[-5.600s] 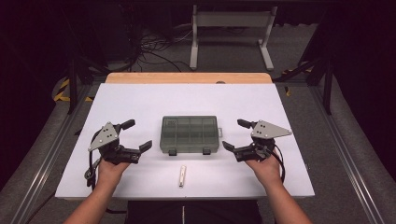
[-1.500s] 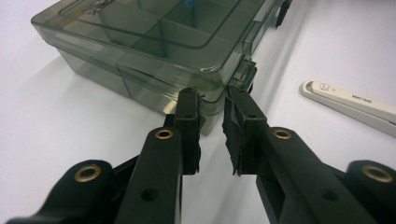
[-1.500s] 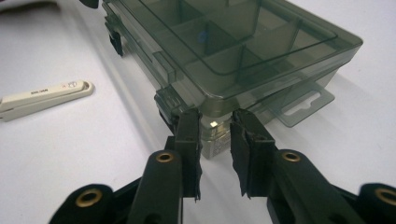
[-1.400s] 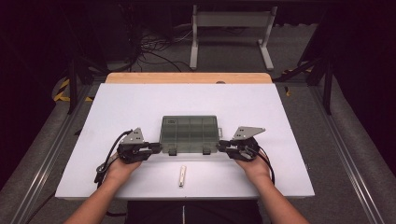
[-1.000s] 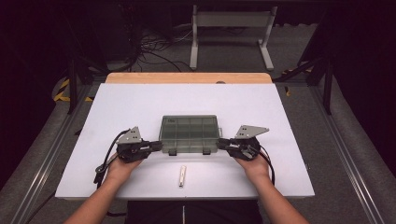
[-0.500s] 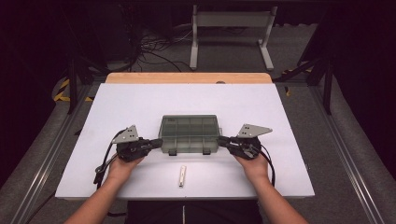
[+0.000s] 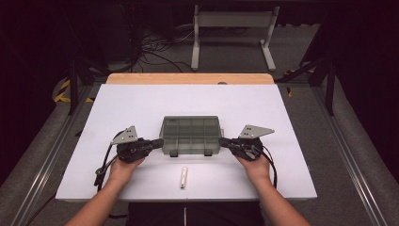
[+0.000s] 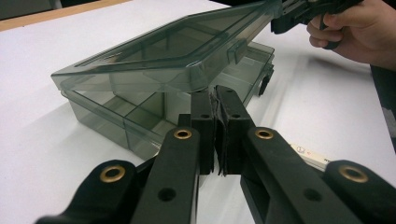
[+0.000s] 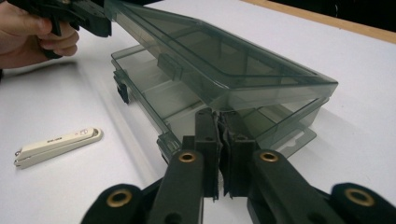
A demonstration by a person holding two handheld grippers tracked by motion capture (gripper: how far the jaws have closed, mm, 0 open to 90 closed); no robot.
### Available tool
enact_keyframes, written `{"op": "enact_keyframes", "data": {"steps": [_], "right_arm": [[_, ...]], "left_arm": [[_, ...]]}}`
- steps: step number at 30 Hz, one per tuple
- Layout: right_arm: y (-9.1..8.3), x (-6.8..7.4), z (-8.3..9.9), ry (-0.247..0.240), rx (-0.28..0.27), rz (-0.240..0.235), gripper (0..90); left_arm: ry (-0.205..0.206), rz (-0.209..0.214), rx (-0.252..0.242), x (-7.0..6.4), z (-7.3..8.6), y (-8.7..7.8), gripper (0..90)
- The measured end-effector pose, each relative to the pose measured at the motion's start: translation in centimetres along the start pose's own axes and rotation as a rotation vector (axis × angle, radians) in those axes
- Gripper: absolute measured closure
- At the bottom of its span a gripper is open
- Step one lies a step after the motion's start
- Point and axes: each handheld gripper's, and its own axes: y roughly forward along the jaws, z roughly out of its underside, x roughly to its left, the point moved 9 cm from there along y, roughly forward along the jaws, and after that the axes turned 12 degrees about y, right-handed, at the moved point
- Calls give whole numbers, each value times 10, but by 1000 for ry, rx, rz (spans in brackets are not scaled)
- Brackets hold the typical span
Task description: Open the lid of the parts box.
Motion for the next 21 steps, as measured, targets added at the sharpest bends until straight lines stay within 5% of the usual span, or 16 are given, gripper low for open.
{"op": "enact_keyframes", "data": {"steps": [3,5,8,17,21], "right_arm": [[1,-1,1,7,19,17,712],[2,-2,0,13,27,42,535],[5,-8,-4,-11,52,127,353],[9,-19,-19,-68,89,214,301],[5,-20,-31,-78,71,218,300]], "left_arm": [[-4,0,-5,0,-1,-1,867],[-7,1,-7,0,-1,-1,867],[-9,2,-6,0,-1,-1,864],[-2,-5,-18,-1,-3,-1,834],[18,-7,-6,-3,-3,-1,713]]}}
